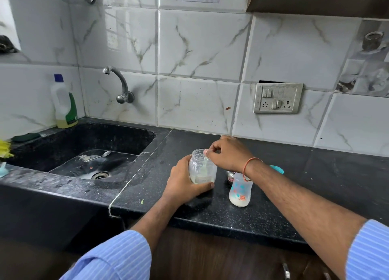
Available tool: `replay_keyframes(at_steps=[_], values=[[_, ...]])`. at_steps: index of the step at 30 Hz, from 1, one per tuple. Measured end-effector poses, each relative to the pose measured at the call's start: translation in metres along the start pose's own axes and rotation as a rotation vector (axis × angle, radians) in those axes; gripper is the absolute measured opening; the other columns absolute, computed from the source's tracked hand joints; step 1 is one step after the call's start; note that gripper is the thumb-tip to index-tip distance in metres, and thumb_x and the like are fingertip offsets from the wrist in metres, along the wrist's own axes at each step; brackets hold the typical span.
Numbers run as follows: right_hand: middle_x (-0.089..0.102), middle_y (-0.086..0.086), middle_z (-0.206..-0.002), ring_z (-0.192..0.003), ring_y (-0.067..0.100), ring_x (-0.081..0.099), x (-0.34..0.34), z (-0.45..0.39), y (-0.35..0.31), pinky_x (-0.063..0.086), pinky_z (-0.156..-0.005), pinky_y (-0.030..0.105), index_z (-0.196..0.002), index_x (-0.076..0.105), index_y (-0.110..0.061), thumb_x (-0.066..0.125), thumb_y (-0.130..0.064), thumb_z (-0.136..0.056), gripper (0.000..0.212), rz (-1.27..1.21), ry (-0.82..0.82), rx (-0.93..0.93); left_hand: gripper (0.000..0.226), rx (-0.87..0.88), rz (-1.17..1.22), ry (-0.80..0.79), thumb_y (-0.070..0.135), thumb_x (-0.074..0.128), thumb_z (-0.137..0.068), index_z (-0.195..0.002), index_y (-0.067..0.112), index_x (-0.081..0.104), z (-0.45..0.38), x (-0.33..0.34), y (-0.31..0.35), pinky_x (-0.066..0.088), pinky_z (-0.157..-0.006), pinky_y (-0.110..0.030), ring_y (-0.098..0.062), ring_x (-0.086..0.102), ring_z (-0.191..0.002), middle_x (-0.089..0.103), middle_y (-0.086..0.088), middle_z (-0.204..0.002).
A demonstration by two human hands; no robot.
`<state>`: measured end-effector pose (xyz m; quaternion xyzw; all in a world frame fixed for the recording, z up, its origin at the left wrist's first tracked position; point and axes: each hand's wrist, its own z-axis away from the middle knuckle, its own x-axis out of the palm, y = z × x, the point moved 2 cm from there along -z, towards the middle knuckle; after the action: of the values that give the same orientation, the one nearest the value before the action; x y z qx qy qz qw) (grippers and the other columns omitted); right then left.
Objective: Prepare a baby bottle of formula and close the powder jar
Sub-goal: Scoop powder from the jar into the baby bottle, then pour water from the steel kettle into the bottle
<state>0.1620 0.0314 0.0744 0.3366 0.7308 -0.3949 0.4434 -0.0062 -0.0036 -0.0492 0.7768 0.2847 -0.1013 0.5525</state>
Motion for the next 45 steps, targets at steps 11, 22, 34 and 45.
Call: replay_keyframes(at_steps=[11, 22, 34, 45], values=[[0.062, -0.008, -0.091, -0.079, 0.006, 0.058, -0.023, 0.015, 0.033, 0.041, -0.069, 0.021, -0.086, 0.074, -0.025, 0.070, -0.038, -0.098, 0.018, -0.234, 0.235, 0.042, 0.109, -0.001, 0.015, 0.015, 0.067, 0.094, -0.052, -0.147, 0.036, 0.051, -0.003, -0.001, 0.002, 0.056, -0.111, -0.047, -0.009, 0.061, -0.131, 0.064, 0.019, -0.137], [0.071, -0.013, -0.084, -0.077, 0.006, 0.064, -0.023, 0.079, 0.105, 0.052, -0.071, 0.026, -0.089, 0.074, -0.029, 0.069, -0.031, -0.099, 0.011, -0.446, 0.469, 0.252, 0.114, 0.092, -0.162, 0.200, 0.059, 0.088, -0.077, -0.169, 0.028, 0.028, 0.015, -0.004, 0.018, 0.035, -0.119, -0.056, -0.025, 0.028, -0.153, 0.026, 0.007, -0.168], [0.073, -0.002, -0.125, -0.090, 0.014, 0.069, 0.048, 0.102, 0.112, 0.055, -0.093, 0.035, -0.142, 0.063, -0.024, 0.061, -0.034, -0.104, 0.040, -0.531, 0.373, 0.442, 0.084, 0.747, -0.379, -0.024, 0.046, 0.072, -0.099, -0.168, 0.024, 0.030, 0.059, 0.022, 0.054, 0.041, -0.118, -0.033, -0.017, 0.049, -0.145, 0.034, 0.005, -0.170], [0.069, -0.008, -0.122, -0.108, 0.014, 0.067, 0.055, 0.085, 0.105, 0.056, -0.091, 0.036, -0.125, 0.061, -0.037, 0.067, -0.062, -0.091, 0.043, -0.462, 0.234, 0.364, 0.086, 0.299, -0.074, -0.298, 0.047, 0.083, -0.093, -0.163, 0.038, 0.034, 0.032, 0.054, 0.062, 0.050, -0.114, -0.027, 0.009, 0.058, -0.131, 0.061, 0.028, -0.144]])
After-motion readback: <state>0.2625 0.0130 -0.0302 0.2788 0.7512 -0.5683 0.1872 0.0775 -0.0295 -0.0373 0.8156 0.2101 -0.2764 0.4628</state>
